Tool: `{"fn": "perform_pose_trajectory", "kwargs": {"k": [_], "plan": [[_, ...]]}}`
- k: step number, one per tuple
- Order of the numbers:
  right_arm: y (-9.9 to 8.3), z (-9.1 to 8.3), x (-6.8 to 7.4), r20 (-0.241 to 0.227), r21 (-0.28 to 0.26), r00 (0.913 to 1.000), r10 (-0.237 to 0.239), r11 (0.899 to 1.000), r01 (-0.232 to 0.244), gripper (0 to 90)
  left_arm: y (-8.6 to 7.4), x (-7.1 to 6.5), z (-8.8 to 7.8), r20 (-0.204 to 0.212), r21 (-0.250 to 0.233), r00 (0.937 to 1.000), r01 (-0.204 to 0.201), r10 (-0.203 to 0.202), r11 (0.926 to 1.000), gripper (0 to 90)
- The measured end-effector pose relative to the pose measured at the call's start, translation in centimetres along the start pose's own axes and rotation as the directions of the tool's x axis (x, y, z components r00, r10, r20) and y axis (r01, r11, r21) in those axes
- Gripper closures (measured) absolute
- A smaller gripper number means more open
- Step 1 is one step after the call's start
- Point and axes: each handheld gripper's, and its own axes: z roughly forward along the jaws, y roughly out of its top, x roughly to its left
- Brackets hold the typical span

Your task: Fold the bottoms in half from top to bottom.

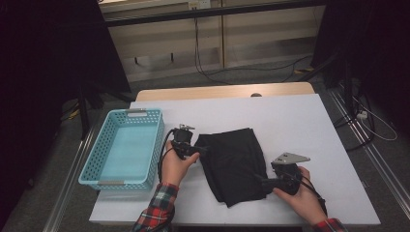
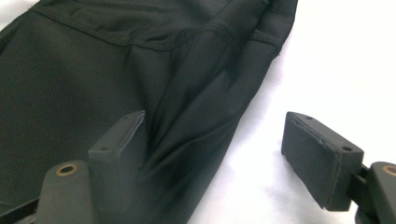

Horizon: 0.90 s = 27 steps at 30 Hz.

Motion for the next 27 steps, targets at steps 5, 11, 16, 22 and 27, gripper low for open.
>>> {"fn": "perform_pose_trajectory", "kwargs": {"k": [5, 11, 16, 22, 27], "plan": [[-0.2, -0.2, 0.2, -0.002, 0.008, 1.0000, 0.001, 1.000, -0.001, 26.8, 0.0, 0.0, -0.2, 0.007, -0.003, 0.9999, 0.008, -0.008, 1.0000, 16.4], [-0.3, -0.4, 0.6, 0.003, 0.013, 1.0000, 0.009, 1.000, -0.009, 30.6, 0.1, 0.0, -0.3, 0.004, -0.008, 1.0000, 0.004, -0.004, 1.0000, 16.1], [-0.3, -0.5, 0.9, 0.004, 0.014, 0.9997, 0.024, 1.000, -0.024, 39.2, 0.2, 0.0, -0.4, 0.004, -0.012, 1.0000, 0.005, -0.005, 0.9999, 15.9], [-0.4, -0.7, 1.6, -0.037, 0.011, 0.9981, 0.050, 0.999, -0.050, 63.2, 0.2, 0.0, -0.2, 0.008, -0.007, 0.9999, 0.009, -0.009, 0.9999, 15.9], [-0.5, -0.5, 1.8, -0.073, -0.002, 0.9947, 0.073, 0.997, -0.073, 75.8, 0.3, -0.1, -0.3, 0.011, -0.010, 0.9999, 0.006, -0.006, 0.9999, 15.4]]}}
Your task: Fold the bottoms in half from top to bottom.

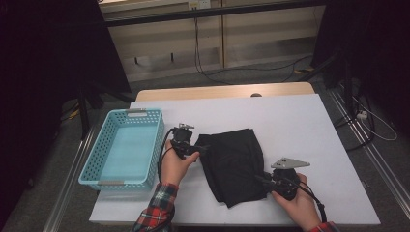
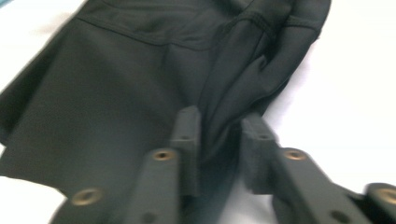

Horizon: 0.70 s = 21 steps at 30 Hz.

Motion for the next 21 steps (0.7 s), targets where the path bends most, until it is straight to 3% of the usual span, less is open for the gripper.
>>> {"fn": "perform_pose_trajectory", "kwargs": {"k": [5, 9, 13, 21], "plan": [[0.0, 0.1, 0.5, 0.017, -0.024, 0.9993, -0.034, 0.999, 0.035, 79.8, 0.1, -0.1, 0.1, 0.004, -0.002, 1.0000, 0.009, -0.009, 1.0000, 13.9], [0.1, 0.1, 0.2, -0.007, -0.028, 0.9999, -0.008, 1.000, 0.008, 81.1, 0.4, 0.2, 0.4, 0.016, 0.004, 0.9995, 0.027, -0.027, 0.9996, 12.4], [0.2, -0.1, 0.3, -0.003, -0.038, 0.9999, -0.017, 0.999, 0.017, 81.5, 0.9, 0.5, 0.7, 0.029, -0.004, 0.9991, 0.031, -0.031, 0.9995, 10.2], [0.3, -0.3, 0.3, -0.011, -0.052, 0.9997, -0.019, 0.998, 0.019, 81.6, 1.9, 1.1, 2.2, 0.006, 0.034, 0.9974, 0.071, -0.072, 0.9968, 14.6]]}}
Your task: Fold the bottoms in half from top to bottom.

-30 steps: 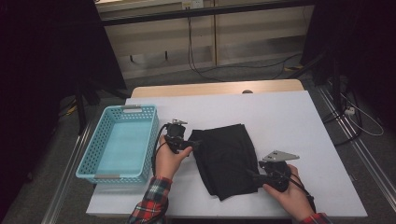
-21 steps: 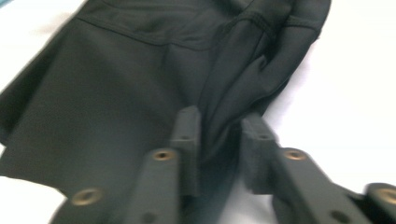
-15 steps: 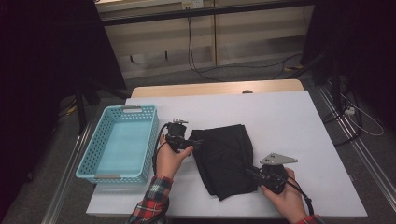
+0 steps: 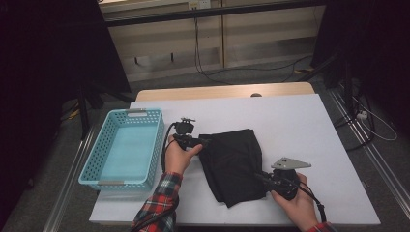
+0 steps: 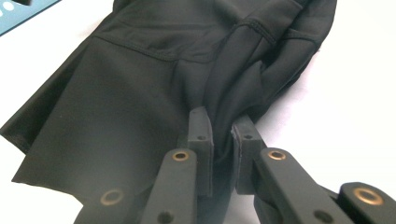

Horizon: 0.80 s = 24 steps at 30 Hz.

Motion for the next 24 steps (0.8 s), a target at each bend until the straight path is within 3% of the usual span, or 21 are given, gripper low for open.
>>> {"fn": "perform_pose_trajectory", "kwargs": {"k": [7, 8, 10, 12, 13, 17, 24], "plan": [[0.0, -0.2, 0.0, -0.006, -0.009, 1.0000, 0.000, 1.000, 0.000, 81.4, 0.0, 0.1, 1.2, -0.042, 0.017, 0.9991, 0.000, 0.001, 0.9999, 23.0], [0.0, -0.2, 0.0, -0.007, -0.009, 1.0000, -0.001, 1.000, 0.001, 81.4, 0.1, 0.0, 1.2, -0.051, 0.025, 0.9986, -0.015, 0.016, 0.9996, 23.6], [-0.1, -0.3, 0.0, -0.010, -0.009, 0.9999, 0.004, 1.000, -0.004, 81.3, 0.2, -0.2, 1.1, -0.074, 0.056, 0.9960, -0.045, 0.049, 0.9974, 31.8], [-0.1, -0.2, 0.0, -0.006, -0.009, 1.0000, 0.005, 1.000, -0.005, 81.3, 0.2, -0.5, 1.0, -0.074, 0.069, 0.9965, -0.033, 0.038, 0.9971, 39.4], [-0.1, -0.2, 0.1, -0.005, -0.008, 1.0000, 0.003, 1.000, -0.003, 81.4, 0.2, -0.6, 1.0, -0.083, 0.077, 0.9952, -0.046, 0.053, 0.9959, 43.4], [0.1, -0.2, 0.2, -0.003, -0.017, 1.0000, -0.002, 1.000, 0.002, 81.3, 0.3, -1.0, 0.9, -0.075, 0.101, 0.9965, -0.029, 0.037, 0.9944, 55.6], [0.2, -0.2, 0.5, -0.001, -0.024, 0.9999, -0.015, 1.000, 0.015, 81.4, 0.0, -1.1, 0.7, -0.040, 0.102, 0.9992, 0.007, -0.003, 0.9948, 70.6]]}}
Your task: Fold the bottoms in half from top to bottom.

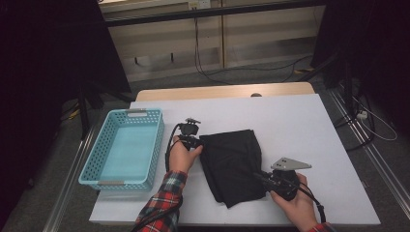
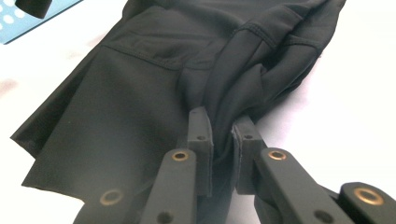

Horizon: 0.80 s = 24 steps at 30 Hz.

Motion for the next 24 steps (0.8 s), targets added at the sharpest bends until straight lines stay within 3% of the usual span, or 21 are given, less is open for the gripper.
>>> {"fn": "perform_pose_trajectory", "kwargs": {"k": [3, 11, 14, 16, 18, 22, 24], "plan": [[0.0, 0.0, 0.0, 0.000, 0.002, 1.0000, 0.005, 1.000, -0.005, 81.4, 0.2, -0.1, 0.0, 0.033, 0.029, 0.9991, 0.024, -0.025, 0.9993, 79.6], [0.0, -0.1, 0.0, -0.001, -0.004, 1.0000, 0.006, 1.000, -0.006, 81.5, 1.8, -0.1, -0.4, 0.029, 0.123, 0.9982, 0.048, -0.052, 0.9912, 82.3], [0.1, -0.2, 0.0, 0.000, -0.018, 1.0000, 0.004, 1.000, -0.004, 81.6, 3.2, -0.3, -1.1, 0.020, 0.167, 0.9989, 0.037, -0.041, 0.9852, 82.9], [0.1, -0.3, 0.0, -0.003, -0.028, 1.0000, 0.005, 1.000, -0.005, 81.6, 3.5, -0.4, -1.2, 0.014, 0.172, 0.9993, 0.031, -0.034, 0.9846, 83.1], [0.2, -0.4, 0.2, -0.006, -0.039, 1.0000, 0.005, 0.999, -0.005, 81.6, 4.9, -1.0, -2.0, -0.006, 0.222, 1.0000, 0.006, -0.005, 0.9750, 83.2], [0.3, -0.6, 0.3, -0.008, -0.057, 1.0000, 0.003, 0.998, -0.004, 81.7, 6.2, -1.6, -2.8, -0.029, 0.261, 0.9994, -0.009, 0.017, 0.9653, 83.3], [0.4, -0.7, 0.4, -0.008, -0.065, 0.9999, 0.006, 0.998, -0.007, 81.7, 6.7, -1.9, -3.1, -0.034, 0.263, 0.9991, -0.015, 0.024, 0.9646, 83.3]]}}
